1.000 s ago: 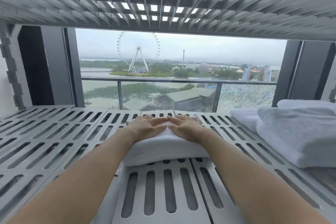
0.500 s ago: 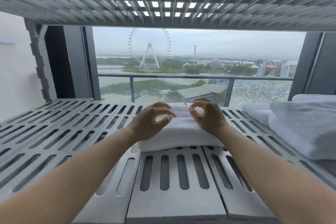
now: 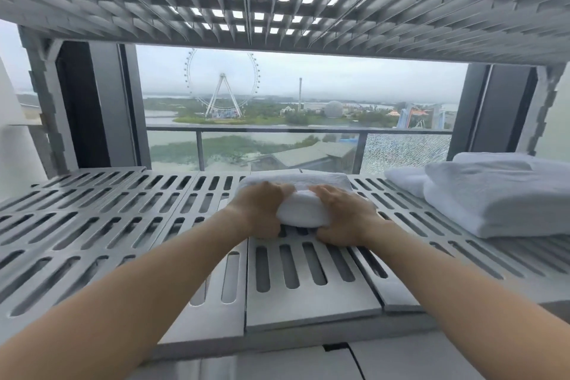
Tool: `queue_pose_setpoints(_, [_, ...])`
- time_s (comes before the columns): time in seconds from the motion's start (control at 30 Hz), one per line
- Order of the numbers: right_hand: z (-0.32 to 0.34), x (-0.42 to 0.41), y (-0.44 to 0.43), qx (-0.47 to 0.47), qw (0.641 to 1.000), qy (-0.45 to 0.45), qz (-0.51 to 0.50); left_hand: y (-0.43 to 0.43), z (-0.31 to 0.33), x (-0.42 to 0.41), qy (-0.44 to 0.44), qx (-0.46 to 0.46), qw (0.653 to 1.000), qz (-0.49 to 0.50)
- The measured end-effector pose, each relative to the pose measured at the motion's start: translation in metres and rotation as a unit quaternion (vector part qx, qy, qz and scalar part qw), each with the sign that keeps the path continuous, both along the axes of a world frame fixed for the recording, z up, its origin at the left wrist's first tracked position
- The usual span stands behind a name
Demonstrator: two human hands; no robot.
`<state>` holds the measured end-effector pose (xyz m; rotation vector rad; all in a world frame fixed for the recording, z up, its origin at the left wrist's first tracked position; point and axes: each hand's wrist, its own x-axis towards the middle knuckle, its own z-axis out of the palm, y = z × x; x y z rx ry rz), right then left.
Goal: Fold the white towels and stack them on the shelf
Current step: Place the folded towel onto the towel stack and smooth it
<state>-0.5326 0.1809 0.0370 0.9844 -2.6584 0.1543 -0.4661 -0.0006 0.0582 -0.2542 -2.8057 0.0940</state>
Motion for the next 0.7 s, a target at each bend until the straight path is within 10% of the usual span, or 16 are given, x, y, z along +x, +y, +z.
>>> queue_pose_setpoints(0.7, [0.025,0.008,0.083,-0.142,0.983,0.115,-0.028,0.088,0.010,0.015,0.189,-0.059,0.980,0.007])
